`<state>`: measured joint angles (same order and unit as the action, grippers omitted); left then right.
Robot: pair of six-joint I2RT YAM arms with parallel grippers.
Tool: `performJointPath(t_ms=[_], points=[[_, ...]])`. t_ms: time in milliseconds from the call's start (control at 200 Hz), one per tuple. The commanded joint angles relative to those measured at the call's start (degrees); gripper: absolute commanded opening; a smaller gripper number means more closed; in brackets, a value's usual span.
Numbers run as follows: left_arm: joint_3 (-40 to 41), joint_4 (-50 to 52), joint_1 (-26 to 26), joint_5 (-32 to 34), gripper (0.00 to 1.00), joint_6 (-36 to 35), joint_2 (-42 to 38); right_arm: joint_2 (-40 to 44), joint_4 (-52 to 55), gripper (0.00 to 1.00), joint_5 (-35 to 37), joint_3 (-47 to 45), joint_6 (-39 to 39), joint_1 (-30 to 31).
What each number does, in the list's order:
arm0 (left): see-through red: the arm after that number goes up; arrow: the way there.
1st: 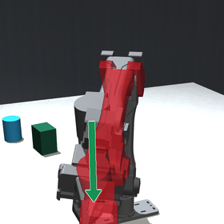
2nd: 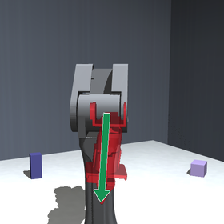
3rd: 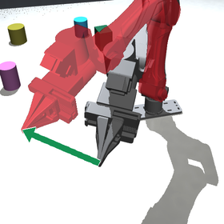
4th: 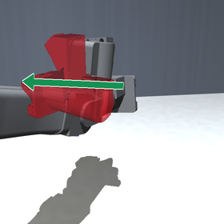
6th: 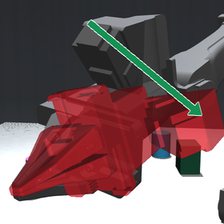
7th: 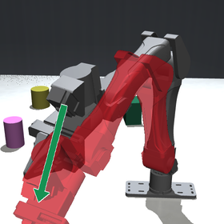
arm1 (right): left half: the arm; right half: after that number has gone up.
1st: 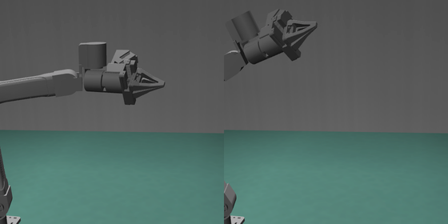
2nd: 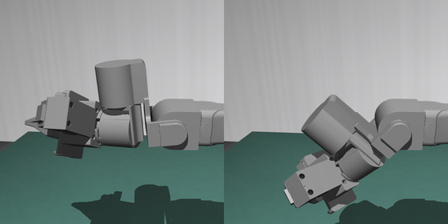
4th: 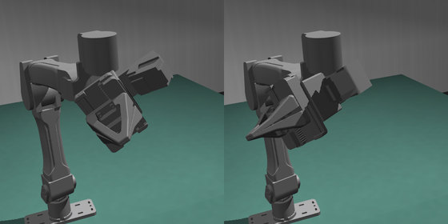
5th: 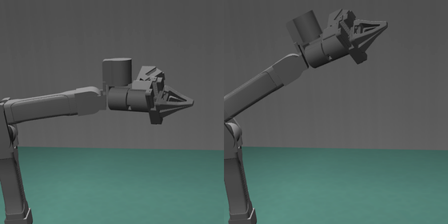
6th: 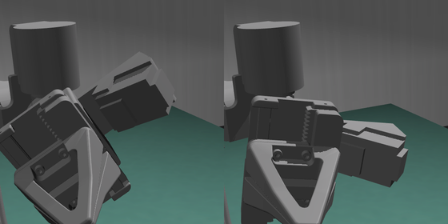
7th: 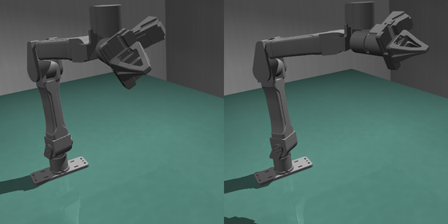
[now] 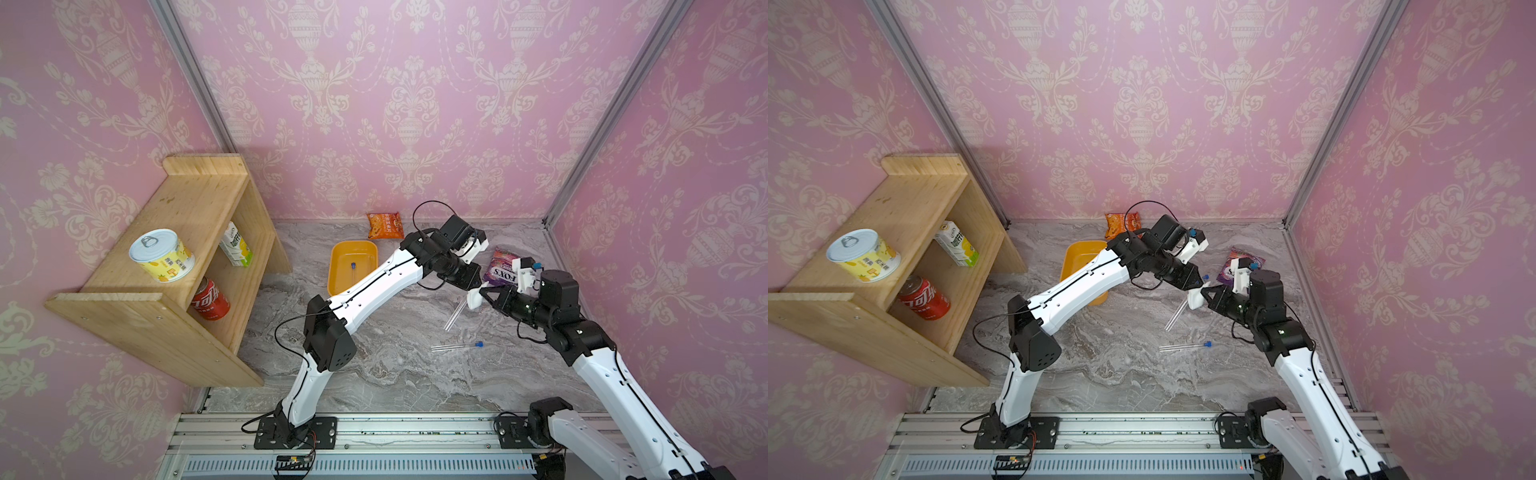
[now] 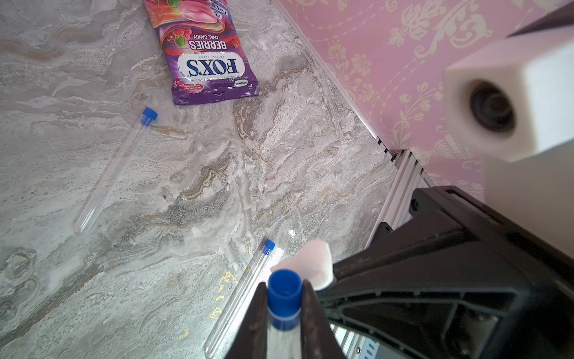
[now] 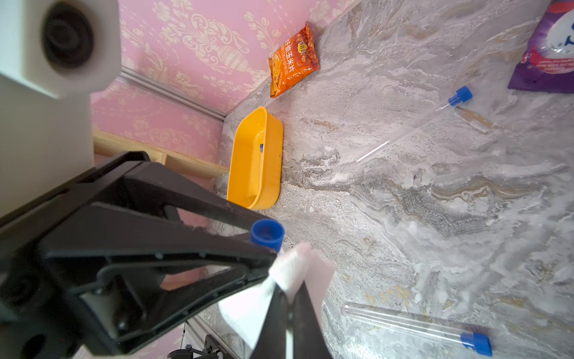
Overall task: Wipe the exteriors of test tubes
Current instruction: Wipe the dirt from the test tube.
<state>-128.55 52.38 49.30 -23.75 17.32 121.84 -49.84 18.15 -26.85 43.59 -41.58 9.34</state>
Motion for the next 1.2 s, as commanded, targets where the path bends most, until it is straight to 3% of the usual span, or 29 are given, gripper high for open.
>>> performJointPath(t_ms=[0, 550, 811, 961, 1196], points=[[-1.5, 1.2, 0.4, -1.4, 0.19, 0.3, 0.4, 1.5, -2.2, 0.0, -2.7, -1.8, -1.1, 0.4], [-4.1, 2.1, 0.3, -1.3, 0.19, 0.2, 1.7, 8.2, -4.9, 0.0, 8.4, -12.9, -8.7, 19.4], [-4.3, 1.9, 0.3, -1.9, 0.19, 0.5, 1.3, 7.3, 3.0, 0.0, 14.7, -9.6, -1.7, 18.2], [-4.2, 1.7, 0.3, -2.1, 0.19, 0.9, 0.9, 6.4, -3.9, 0.0, 9.0, -11.2, -4.0, 13.9], [-3.4, 0.3, 0.3, -2.8, 0.19, 1.5, 0.9, 8.0, -10.4, 0.0, 5.3, -13.1, -9.4, 13.1]])
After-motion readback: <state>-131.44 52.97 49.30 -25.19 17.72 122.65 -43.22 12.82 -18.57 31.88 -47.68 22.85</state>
